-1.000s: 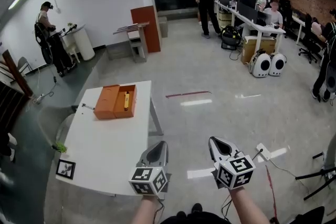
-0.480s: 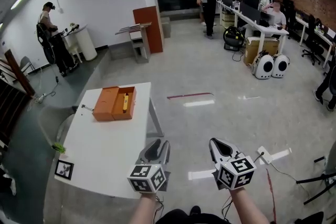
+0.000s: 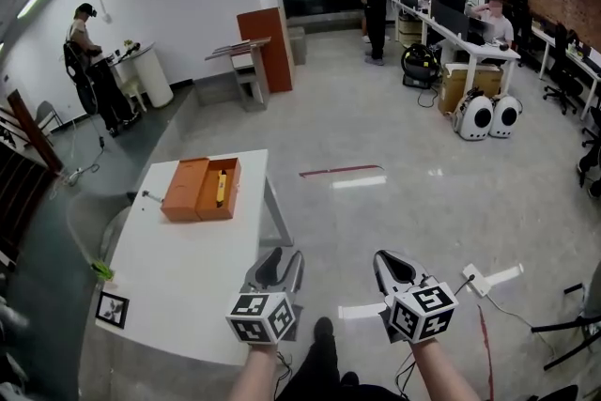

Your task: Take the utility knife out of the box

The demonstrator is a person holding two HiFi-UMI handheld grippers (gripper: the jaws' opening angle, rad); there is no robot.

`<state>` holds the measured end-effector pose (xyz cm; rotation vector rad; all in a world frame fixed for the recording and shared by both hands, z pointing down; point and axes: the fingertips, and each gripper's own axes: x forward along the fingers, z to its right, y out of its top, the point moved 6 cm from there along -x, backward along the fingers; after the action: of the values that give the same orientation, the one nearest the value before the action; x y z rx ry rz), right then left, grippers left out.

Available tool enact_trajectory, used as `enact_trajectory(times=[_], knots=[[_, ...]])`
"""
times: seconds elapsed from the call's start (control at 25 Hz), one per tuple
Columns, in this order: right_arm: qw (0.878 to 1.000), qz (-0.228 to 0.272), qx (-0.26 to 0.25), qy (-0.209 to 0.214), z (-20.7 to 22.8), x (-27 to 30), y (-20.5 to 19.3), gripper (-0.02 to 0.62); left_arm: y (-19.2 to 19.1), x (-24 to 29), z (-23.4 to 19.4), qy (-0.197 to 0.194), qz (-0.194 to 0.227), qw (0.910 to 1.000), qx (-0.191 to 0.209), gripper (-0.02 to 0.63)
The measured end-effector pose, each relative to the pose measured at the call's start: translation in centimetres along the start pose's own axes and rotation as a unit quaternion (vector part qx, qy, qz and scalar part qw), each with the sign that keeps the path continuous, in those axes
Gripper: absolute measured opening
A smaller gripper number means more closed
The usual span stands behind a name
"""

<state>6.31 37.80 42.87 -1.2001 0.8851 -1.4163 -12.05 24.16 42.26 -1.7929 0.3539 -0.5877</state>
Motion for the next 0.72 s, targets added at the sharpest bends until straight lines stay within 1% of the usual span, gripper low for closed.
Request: enact_trajectory(times=[0.24, 0.52, 0.72], knots=[[1.0, -0.009, 0.01, -0.004, 2.3, 4.7, 0.5, 0.002, 1.2, 4.7, -3.3, 0.01, -0.001, 0.9999, -0.002, 0.156], [1.0, -0.016, 0.014, -0.009, 5.5, 13.0, 2.3, 0.002, 3.9, 12.1, -9.0, 0.022, 0.001, 0.9998, 0.001, 0.158], [0.999, -0.026, 0.02, -0.007, 6.9, 19.2, 3.7, 0.002, 6.0, 16.8, -13.0, 0.029, -0.004, 0.9996, 0.005, 0.158]])
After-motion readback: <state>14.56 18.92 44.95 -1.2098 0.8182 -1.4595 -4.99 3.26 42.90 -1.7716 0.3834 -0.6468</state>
